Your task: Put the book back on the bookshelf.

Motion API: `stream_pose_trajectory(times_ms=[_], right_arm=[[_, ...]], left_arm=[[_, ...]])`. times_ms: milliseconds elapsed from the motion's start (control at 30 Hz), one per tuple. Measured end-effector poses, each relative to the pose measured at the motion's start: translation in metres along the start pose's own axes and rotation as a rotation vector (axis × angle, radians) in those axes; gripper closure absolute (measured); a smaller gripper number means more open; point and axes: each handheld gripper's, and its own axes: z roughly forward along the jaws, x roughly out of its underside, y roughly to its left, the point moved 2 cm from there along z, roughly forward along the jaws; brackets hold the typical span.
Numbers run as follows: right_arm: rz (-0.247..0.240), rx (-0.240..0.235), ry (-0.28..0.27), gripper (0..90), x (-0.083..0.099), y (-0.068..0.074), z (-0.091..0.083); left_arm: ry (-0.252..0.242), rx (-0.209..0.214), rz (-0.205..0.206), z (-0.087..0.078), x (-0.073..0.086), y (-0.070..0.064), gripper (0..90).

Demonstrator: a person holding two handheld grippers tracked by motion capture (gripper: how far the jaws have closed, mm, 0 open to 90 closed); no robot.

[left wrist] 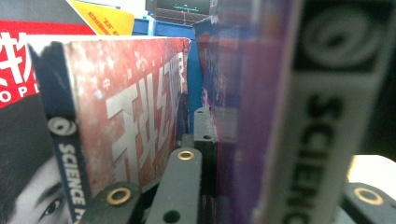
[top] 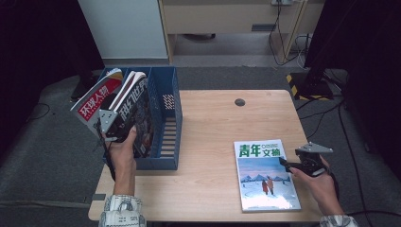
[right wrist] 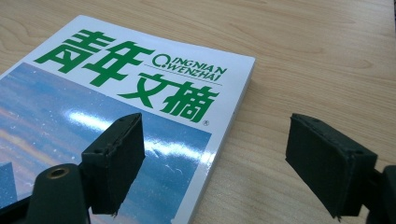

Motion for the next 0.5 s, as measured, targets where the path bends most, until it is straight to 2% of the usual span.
stream_pose_trajectory(times_ms=[500], right_arm=[[0.001, -0.003, -0.003, 19.8, -0.0004, -0.0005, -0.0007]], left_arm=[[0.015, -0.015, -0.001, 0.0005, 0.0100, -0.0004, 82.5]])
